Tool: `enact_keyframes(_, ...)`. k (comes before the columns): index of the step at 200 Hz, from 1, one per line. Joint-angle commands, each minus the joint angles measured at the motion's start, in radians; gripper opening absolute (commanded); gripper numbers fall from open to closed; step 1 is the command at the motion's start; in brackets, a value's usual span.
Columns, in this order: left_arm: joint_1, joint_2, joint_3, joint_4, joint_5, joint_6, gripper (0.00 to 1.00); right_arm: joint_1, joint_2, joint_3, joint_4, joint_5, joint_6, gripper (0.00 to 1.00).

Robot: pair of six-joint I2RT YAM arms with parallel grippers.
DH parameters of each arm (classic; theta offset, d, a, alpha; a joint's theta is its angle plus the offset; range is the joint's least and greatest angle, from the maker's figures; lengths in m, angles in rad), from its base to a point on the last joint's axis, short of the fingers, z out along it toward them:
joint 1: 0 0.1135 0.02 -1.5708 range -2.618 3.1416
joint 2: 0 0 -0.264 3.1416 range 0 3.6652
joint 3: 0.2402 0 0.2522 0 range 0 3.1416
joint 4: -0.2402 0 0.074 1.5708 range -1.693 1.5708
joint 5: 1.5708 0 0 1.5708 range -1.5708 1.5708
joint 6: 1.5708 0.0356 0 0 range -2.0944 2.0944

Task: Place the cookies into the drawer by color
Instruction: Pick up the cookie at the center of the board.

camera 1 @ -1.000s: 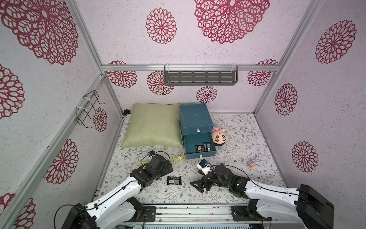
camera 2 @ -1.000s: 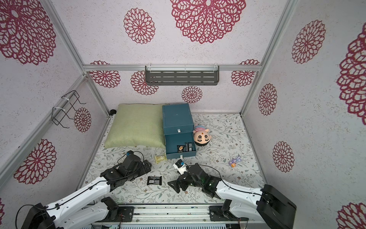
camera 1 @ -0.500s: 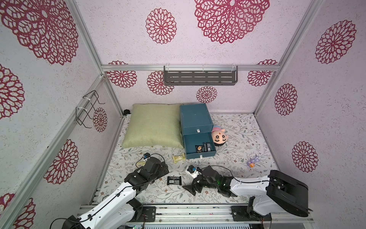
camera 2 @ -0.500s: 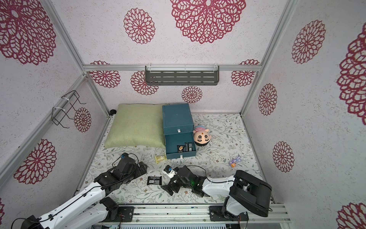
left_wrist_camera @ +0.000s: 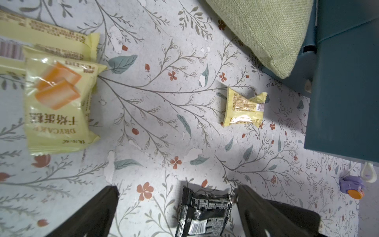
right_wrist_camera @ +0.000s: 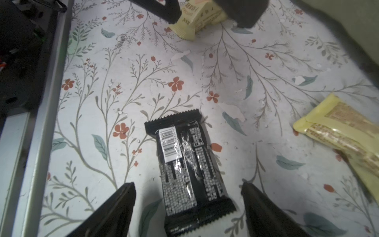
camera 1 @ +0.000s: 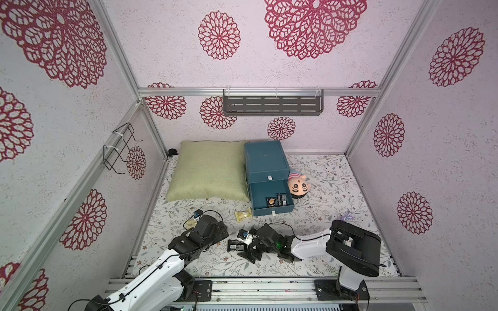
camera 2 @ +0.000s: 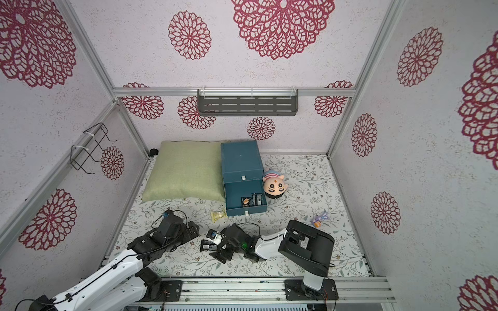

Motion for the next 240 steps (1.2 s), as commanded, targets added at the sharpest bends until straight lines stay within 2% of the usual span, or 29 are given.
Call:
enact_keyframes(1,0.012,-0.013,-0.016,0.003,-0.006,-0.003,0.97,0.021,0.036,0.053,-0.033,0.043,-0.059,0.81)
enact_keyframes(26,0.016,-0.013,-0.020,0.008,-0.004,-0.004,0.97,0.027,0.088,0.100,-0.074,0.055,-0.066,0.73)
enact_keyframes(45,0.019,-0.011,-0.019,0.012,-0.001,-0.004,0.97,0.032,0.110,0.124,-0.103,0.057,-0.070,0.59)
enact_keyframes(51,0.019,-0.011,-0.018,0.013,0.001,-0.003,0.97,0.032,0.113,0.129,-0.109,0.057,-0.068,0.57)
enact_keyframes(59,0.021,-0.010,-0.018,0.013,0.001,-0.003,0.97,0.033,0.112,0.127,-0.107,0.059,-0.066,0.56)
enact_keyframes(73,0.022,-0.008,-0.017,0.014,0.002,-0.002,0.97,0.035,0.104,0.119,-0.102,0.059,-0.062,0.46)
enact_keyframes(87,0.022,-0.011,-0.018,0.013,0.003,-0.001,0.97,0.035,0.090,0.111,-0.098,0.064,-0.056,0.44)
enact_keyframes(98,0.024,-0.013,-0.020,0.013,0.003,-0.002,0.97,0.035,0.077,0.103,-0.094,0.068,-0.052,0.36)
enact_keyframes(141,0.026,-0.027,-0.021,0.005,0.004,-0.005,0.97,0.035,-0.006,0.040,-0.045,0.092,-0.018,0.36)
enact_keyframes(193,0.027,-0.067,-0.021,-0.014,-0.006,-0.008,0.97,0.026,-0.162,-0.044,-0.029,0.188,0.051,0.36)
enact_keyframes(240,0.028,-0.079,-0.010,-0.011,0.002,-0.006,0.97,-0.041,-0.357,-0.092,-0.081,0.239,0.112,0.36)
